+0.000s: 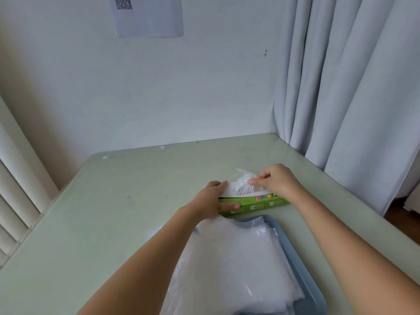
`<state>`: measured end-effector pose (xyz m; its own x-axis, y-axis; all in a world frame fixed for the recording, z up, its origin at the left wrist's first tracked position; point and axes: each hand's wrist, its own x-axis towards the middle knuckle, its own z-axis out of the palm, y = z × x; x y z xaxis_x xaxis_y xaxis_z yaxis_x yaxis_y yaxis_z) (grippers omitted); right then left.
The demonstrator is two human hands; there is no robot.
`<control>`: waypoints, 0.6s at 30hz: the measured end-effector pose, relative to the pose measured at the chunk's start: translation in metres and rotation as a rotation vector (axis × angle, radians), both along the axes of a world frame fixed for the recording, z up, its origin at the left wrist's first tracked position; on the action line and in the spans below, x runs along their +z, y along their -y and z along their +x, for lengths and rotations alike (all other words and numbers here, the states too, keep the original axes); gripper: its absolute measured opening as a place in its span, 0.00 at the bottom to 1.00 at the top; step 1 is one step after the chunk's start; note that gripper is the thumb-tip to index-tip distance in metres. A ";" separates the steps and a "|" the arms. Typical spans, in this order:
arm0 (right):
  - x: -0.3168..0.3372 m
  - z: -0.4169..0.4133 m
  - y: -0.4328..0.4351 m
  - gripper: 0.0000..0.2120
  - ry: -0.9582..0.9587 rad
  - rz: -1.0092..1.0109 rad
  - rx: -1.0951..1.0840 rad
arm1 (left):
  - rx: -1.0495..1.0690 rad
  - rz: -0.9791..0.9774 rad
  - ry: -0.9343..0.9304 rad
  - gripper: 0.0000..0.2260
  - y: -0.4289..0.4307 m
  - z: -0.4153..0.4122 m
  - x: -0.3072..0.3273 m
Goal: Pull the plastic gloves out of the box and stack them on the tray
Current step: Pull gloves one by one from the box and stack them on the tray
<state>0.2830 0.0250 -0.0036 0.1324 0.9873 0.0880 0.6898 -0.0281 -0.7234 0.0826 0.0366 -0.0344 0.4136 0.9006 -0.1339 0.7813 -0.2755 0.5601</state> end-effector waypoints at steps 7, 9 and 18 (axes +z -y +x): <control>-0.003 -0.012 0.004 0.05 0.166 0.022 0.000 | 0.001 0.006 -0.005 0.39 0.001 0.000 -0.001; -0.003 -0.012 0.005 0.07 0.220 0.043 -0.003 | 0.001 0.004 -0.007 0.40 0.000 0.000 -0.001; -0.013 0.003 -0.012 0.10 0.242 0.173 -0.096 | 0.007 0.002 0.000 0.40 0.000 -0.001 -0.002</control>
